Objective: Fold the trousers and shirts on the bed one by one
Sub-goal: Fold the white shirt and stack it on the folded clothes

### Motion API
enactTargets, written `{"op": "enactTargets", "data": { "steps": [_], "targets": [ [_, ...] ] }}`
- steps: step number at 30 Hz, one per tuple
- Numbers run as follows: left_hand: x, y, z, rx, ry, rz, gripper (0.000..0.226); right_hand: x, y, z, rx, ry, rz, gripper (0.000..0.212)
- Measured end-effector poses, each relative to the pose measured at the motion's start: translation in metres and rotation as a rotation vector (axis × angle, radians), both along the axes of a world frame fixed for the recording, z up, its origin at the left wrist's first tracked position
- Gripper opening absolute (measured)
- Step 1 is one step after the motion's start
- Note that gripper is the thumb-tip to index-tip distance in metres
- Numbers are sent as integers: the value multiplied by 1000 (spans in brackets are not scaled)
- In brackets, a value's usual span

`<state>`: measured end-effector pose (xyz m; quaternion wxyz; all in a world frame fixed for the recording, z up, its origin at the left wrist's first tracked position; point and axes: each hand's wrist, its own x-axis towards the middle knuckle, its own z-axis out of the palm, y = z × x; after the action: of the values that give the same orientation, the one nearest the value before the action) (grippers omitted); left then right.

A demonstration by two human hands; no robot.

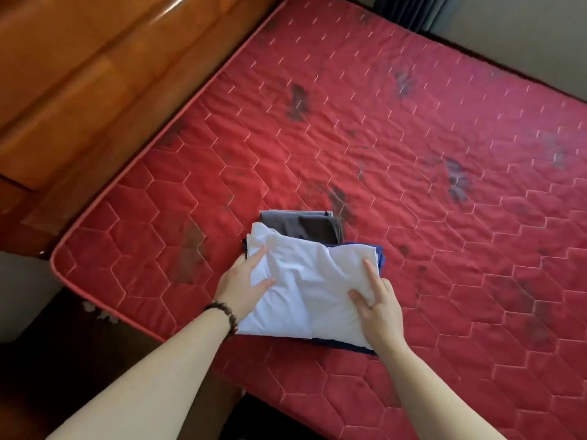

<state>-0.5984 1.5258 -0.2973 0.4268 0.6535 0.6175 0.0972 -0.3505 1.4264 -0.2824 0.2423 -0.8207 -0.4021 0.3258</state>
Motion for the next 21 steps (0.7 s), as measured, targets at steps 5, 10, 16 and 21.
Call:
{"op": "enactTargets", "data": {
  "steps": [5, 10, 16, 21],
  "targets": [
    [34, 85, -40, 73, 81, -341, 67, -29, 3, -56, 93, -49, -303, 65],
    [81, 142, -41, 226, 188, -822, 65, -92, -1, -86, 84, -13, -642, 69],
    [106, 161, -67, 410, 345, -1004, 79, -147, -1, -112, -45, 204, -740, 82],
    [102, 175, -98, 74, 547, -762, 101, -144, -11, -131, -290, 139, -718, 82]
  ]
}}
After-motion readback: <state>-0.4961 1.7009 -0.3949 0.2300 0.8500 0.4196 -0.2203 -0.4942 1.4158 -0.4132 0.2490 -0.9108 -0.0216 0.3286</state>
